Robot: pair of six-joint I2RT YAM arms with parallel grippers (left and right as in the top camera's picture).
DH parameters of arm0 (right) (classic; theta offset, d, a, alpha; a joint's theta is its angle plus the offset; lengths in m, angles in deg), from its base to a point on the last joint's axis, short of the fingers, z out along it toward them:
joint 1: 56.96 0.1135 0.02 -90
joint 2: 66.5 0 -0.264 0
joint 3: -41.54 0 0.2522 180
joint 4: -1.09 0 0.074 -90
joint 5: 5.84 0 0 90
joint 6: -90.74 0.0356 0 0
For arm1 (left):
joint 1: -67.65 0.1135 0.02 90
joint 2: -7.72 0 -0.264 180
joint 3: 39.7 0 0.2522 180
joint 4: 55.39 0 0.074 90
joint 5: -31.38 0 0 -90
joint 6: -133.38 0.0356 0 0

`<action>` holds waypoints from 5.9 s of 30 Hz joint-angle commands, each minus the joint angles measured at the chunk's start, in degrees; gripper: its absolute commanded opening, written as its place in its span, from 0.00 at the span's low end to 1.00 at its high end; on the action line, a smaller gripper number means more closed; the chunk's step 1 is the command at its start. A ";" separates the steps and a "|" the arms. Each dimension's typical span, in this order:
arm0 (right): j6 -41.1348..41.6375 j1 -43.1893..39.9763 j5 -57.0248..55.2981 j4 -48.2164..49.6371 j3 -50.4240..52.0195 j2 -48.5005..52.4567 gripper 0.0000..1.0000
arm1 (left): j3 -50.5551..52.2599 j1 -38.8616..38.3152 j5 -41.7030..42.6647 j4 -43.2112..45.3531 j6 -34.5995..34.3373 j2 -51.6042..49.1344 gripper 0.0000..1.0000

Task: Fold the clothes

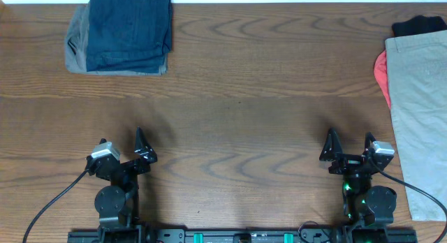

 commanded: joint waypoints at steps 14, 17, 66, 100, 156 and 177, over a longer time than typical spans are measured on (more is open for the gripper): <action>-0.66 -0.55 0.39 -0.28 0.09 -0.39 0.99 | 1.16 0.28 -0.52 -2.12 0.76 0.33 0.98; -0.52 -0.55 0.42 1.11 0.09 -0.39 0.99 | 1.16 0.28 -0.52 -2.10 0.76 0.33 0.98; -17.64 -1.31 -21.29 -21.46 -74.29 84.96 0.99 | 1.16 0.28 -0.52 -2.10 0.76 0.33 0.98; -29.81 -11.93 -42.07 -24.96 -96.43 127.88 0.98 | 1.16 0.28 -0.52 -2.10 0.76 0.33 0.98; -26.56 -18.75 -28.28 -28.24 -96.26 129.87 0.33 | 1.16 0.28 -0.52 -2.10 0.76 0.33 0.98; -9.79 -19.39 -27.12 -29.35 -96.28 123.14 0.01 | 1.16 0.28 -0.52 -2.10 0.76 0.33 0.98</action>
